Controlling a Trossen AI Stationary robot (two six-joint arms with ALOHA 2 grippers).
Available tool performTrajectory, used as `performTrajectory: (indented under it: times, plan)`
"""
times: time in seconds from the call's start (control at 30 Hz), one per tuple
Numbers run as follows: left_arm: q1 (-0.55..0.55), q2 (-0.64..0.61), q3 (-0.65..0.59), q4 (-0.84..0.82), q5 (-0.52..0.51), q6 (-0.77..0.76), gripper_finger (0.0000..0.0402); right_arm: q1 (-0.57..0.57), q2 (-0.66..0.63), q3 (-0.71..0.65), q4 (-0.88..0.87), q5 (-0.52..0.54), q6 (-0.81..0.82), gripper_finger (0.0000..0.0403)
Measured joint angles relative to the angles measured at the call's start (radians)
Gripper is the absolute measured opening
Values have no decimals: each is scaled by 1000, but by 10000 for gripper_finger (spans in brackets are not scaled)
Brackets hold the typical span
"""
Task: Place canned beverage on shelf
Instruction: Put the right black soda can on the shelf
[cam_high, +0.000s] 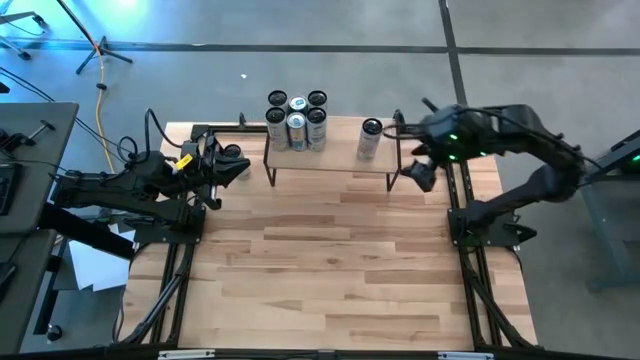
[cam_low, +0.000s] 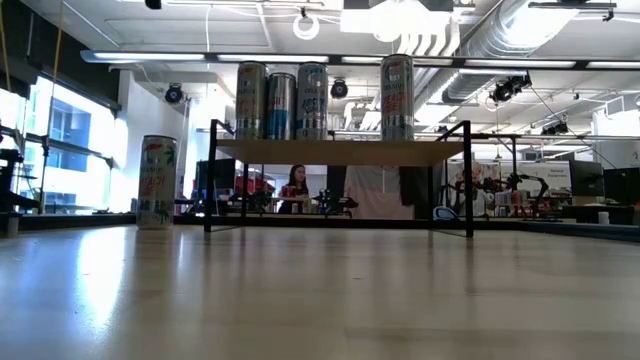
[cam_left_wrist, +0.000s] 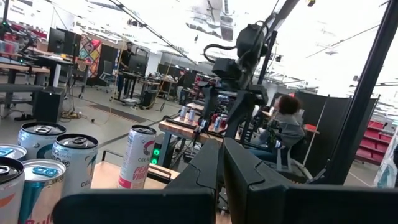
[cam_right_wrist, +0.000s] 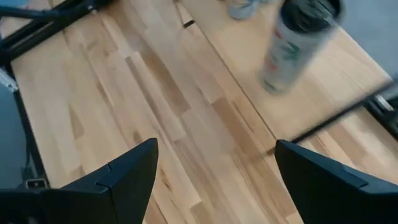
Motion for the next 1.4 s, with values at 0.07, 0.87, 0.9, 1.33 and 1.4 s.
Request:
performTrajectory:
  times: [0.07,0.87,0.9,1.33,1.4]
  plan:
    - [0,0,0,0,-1,-1,0,14,-65,-67,9,29,47,310]
    - [0,0,0,1,-30,-20,0,73,-370,-1053,990,261,18,310]
    - [0,0,0,1,-30,-25,0,73,-365,-1048,993,309,43,310]
    - [1,0,0,0,-54,-26,0,84,-254,-1042,1161,549,110,310]
    - [1,0,0,0,-56,-22,0,91,-217,-1042,1203,555,77,310]
